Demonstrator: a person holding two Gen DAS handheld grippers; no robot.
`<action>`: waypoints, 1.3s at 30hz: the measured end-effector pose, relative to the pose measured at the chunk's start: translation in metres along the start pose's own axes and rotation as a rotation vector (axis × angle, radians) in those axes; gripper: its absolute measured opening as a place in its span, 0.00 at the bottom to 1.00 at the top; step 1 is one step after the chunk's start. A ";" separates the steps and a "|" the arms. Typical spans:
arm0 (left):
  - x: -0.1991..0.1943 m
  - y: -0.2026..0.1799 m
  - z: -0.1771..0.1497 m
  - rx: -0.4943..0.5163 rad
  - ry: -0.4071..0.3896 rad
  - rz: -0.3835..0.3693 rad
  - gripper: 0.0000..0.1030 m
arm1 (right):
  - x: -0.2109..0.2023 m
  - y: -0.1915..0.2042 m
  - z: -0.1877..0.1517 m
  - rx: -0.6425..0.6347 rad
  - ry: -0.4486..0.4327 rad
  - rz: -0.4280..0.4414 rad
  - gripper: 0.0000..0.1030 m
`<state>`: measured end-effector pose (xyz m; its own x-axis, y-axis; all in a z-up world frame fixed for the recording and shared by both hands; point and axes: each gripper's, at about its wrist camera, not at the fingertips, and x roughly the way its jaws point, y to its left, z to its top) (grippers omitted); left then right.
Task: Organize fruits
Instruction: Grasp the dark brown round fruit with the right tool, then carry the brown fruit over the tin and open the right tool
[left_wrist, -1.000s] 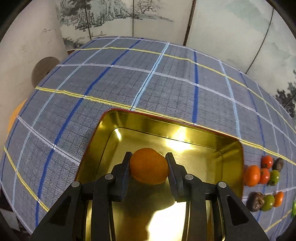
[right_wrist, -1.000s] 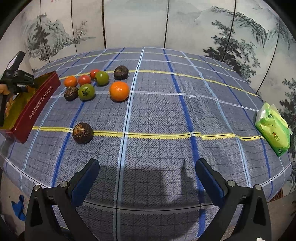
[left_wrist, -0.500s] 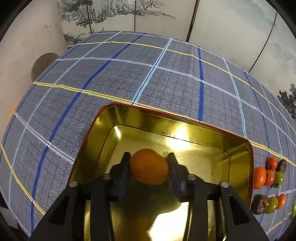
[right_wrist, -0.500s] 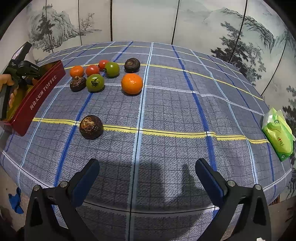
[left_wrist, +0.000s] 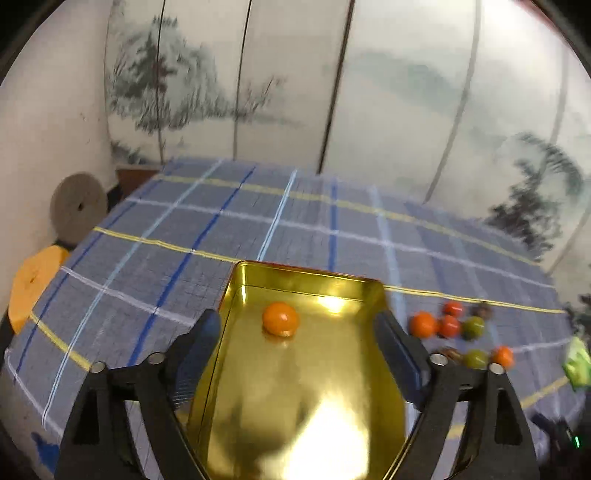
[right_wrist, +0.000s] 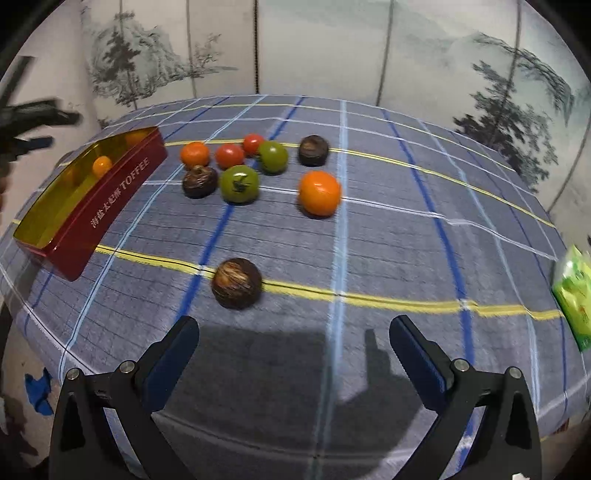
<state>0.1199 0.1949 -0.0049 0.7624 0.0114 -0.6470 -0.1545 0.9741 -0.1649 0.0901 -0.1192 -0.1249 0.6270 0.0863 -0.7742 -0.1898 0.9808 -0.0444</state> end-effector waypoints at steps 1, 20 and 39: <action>-0.012 0.004 -0.006 -0.003 -0.012 -0.006 0.89 | 0.005 0.004 0.003 -0.010 0.005 0.015 1.00; -0.089 0.056 -0.204 -0.154 0.077 0.000 0.90 | 0.014 0.024 0.019 -0.011 -0.041 0.088 0.31; -0.103 0.057 -0.230 -0.150 0.109 0.031 0.90 | -0.070 0.165 0.130 -0.254 -0.301 0.209 0.31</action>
<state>-0.1121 0.1969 -0.1184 0.6844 0.0085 -0.7290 -0.2753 0.9289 -0.2476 0.1132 0.0595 0.0038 0.7405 0.3624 -0.5660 -0.4920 0.8660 -0.0893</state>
